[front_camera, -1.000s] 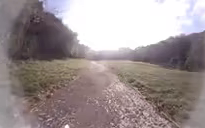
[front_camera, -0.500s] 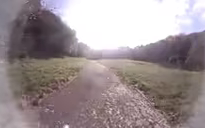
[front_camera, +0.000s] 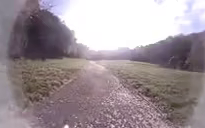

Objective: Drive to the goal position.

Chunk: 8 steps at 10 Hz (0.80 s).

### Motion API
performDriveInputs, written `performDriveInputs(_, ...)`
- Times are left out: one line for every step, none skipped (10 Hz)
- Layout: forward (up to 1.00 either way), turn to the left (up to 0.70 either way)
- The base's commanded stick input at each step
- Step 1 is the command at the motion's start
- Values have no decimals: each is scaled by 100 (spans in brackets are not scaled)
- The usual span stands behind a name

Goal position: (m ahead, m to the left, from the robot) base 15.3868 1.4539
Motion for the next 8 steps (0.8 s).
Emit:
performDriveInputs(70, 0)
performDriveInputs(70, 0)
performDriveInputs(70, 0)
performDriveInputs(70, 0)
performDriveInputs(70, 0)
performDriveInputs(70, 0)
performDriveInputs(70, 0)
performDriveInputs(70, 0)
